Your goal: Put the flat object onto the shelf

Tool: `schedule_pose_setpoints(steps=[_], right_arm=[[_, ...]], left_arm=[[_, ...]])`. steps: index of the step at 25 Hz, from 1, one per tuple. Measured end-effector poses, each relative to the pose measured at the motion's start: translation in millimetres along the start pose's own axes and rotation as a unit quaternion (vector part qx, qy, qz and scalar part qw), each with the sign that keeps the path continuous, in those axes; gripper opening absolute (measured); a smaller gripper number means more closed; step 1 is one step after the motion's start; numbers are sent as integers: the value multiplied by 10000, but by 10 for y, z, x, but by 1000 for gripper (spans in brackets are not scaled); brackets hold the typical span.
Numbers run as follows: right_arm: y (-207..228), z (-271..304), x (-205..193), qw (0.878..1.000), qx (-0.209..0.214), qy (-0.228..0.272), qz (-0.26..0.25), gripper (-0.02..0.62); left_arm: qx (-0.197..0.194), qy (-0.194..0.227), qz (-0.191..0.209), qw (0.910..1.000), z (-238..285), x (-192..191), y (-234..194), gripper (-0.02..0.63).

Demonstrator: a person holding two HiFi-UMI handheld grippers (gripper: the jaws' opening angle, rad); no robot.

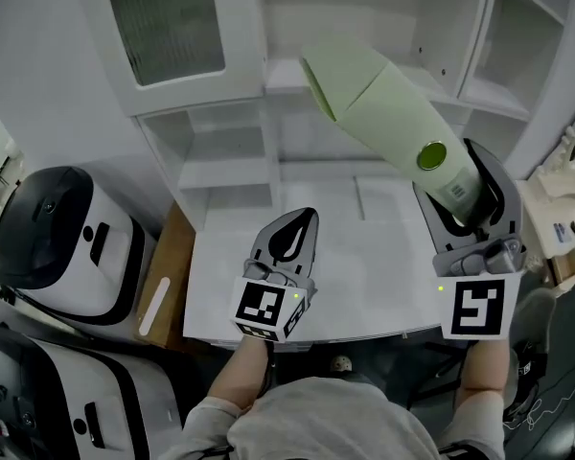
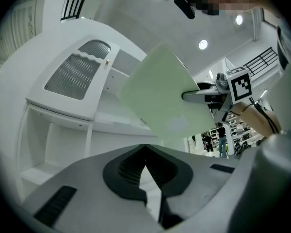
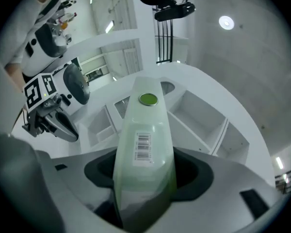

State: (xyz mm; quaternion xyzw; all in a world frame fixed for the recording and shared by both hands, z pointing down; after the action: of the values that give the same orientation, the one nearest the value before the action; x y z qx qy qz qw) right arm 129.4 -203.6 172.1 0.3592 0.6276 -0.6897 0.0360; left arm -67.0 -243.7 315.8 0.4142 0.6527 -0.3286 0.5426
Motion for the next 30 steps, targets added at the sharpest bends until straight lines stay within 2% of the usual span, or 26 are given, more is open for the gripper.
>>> schedule_pose_setpoints(steps=[5,14,30], right_arm=[[137,166,121,9956,-7,10,-942,291],[197,661,40,9772,137,-89,-2115,291],[81,1587,-492,9585,628,-277,-2768,296]], left_arm=[[205,9,45,9998,-1,20,-23,15],[584,-42,91,9982,-20,-8,-61,15],[1417,-117,108,9898,78,-170,-238,15]])
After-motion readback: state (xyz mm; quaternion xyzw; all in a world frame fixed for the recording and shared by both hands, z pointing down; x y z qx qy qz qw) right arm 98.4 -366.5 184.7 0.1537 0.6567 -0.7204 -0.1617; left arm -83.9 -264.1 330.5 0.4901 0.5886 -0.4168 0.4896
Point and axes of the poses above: the fingertips, and each gripper's own axes: z forward along the fingers, y to its right, x out of its top, the point moved 7 cm from there along -z, backward along the fingers, and after that the axes turned 8 degrees about x, right-handed, at the moved point
